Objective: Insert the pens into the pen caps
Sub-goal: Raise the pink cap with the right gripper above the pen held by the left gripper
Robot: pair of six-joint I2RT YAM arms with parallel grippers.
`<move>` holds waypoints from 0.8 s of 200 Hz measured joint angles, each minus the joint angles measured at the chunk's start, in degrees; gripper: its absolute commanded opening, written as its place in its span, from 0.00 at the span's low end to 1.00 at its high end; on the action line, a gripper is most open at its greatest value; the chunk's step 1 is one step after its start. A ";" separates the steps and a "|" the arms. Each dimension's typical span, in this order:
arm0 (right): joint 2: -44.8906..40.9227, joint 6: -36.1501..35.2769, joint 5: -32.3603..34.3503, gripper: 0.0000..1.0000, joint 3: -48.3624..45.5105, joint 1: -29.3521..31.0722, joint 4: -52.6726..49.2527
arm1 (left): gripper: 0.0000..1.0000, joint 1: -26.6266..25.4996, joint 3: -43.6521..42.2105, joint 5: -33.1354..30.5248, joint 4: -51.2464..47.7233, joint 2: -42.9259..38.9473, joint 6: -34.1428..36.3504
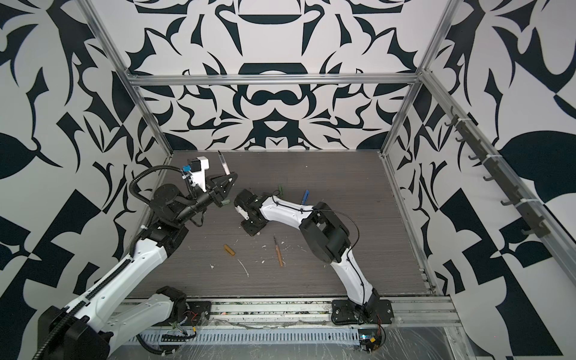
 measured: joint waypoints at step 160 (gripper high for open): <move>-61.02 14.21 0.37 0.04 -41.77 -10.91 50.58 | 0.00 -10.84 0.98 6.58 -2.84 5.97 5.88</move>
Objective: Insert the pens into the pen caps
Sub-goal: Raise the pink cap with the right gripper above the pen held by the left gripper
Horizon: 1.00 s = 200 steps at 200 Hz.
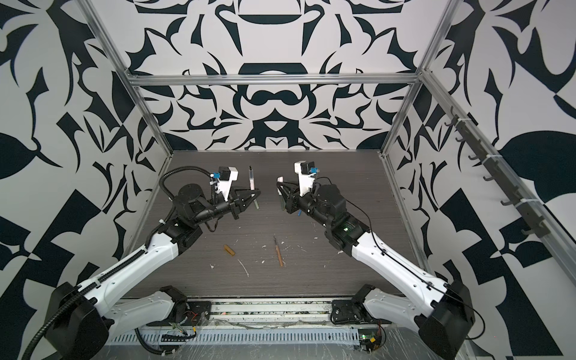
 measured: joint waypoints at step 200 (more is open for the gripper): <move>8.13 2.40 -3.91 0.01 7.76 1.92 14.38 | 0.00 -3.80 3.02 2.32 -5.44 3.21 3.69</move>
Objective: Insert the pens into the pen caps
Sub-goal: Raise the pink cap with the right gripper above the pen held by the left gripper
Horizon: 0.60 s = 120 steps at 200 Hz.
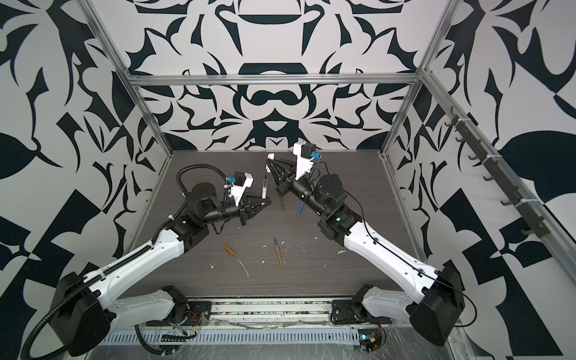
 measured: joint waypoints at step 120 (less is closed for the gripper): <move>1.16 0.63 -0.02 0.00 -0.02 0.31 0.74 | 0.00 -0.02 0.00 0.02 -0.02 0.31 0.00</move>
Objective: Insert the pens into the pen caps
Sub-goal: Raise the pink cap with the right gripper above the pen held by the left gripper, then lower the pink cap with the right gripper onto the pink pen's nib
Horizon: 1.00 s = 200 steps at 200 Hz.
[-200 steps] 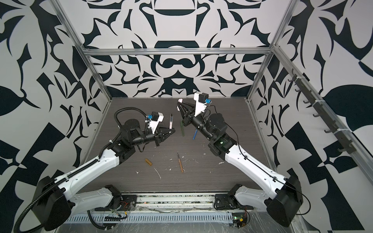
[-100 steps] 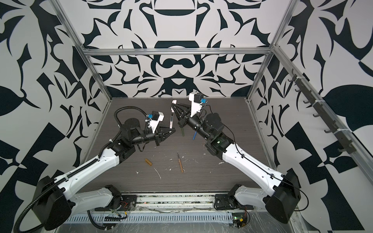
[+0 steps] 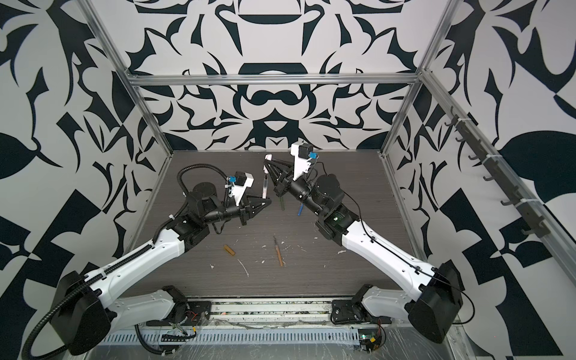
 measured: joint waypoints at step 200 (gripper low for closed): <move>-1.09 0.46 -0.57 0.00 -4.02 0.04 -0.17 | 0.00 -0.09 0.00 -0.24 -1.25 0.02 -0.55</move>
